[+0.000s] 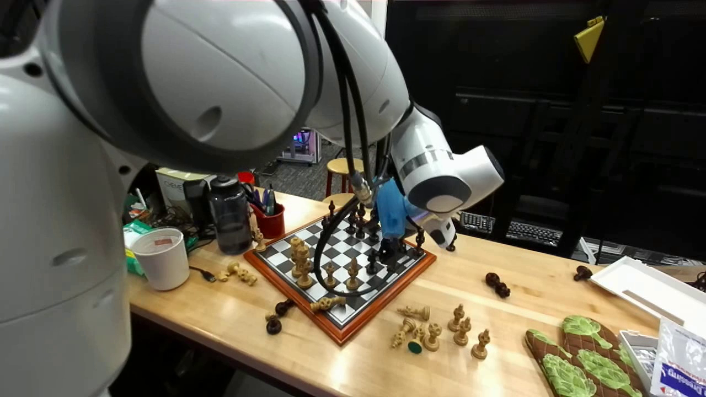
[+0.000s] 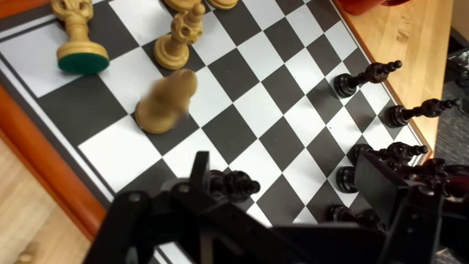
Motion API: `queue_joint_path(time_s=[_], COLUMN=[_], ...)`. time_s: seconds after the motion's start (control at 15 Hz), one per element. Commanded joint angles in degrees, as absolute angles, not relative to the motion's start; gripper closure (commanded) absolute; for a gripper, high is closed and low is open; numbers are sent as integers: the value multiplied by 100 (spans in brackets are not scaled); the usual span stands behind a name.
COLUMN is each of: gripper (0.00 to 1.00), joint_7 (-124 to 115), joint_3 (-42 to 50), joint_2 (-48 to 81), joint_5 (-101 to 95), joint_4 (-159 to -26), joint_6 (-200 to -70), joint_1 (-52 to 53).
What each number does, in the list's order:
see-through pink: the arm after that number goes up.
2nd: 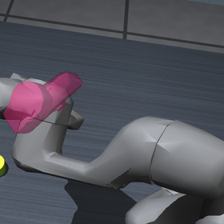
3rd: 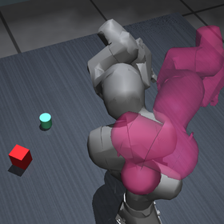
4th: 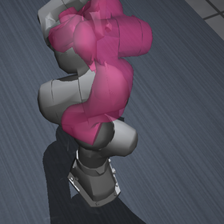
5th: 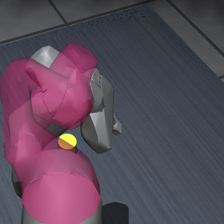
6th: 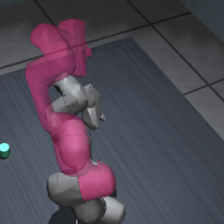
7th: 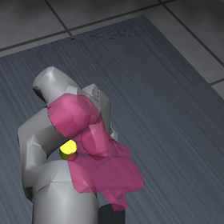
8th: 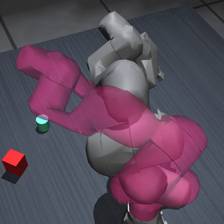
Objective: Remove a chess piece from the chessboard
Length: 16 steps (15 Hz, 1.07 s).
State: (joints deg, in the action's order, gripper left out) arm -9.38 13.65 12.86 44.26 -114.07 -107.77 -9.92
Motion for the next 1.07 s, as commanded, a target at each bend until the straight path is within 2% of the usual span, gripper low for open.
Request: queue_joint_path(time_s=[0.0,0.4,1.0], gripper=[0,0,0], joint_7=[-1635,-2913,-2145], joint_3=[1225,906,373], joint_2=[712,287,-57], joint_5=[3430,1401,-243], joint_4=[-11662,-11767,-12368], joint_6=[-11263,-11542,-12683], joint_1=[-744,-449,-203])
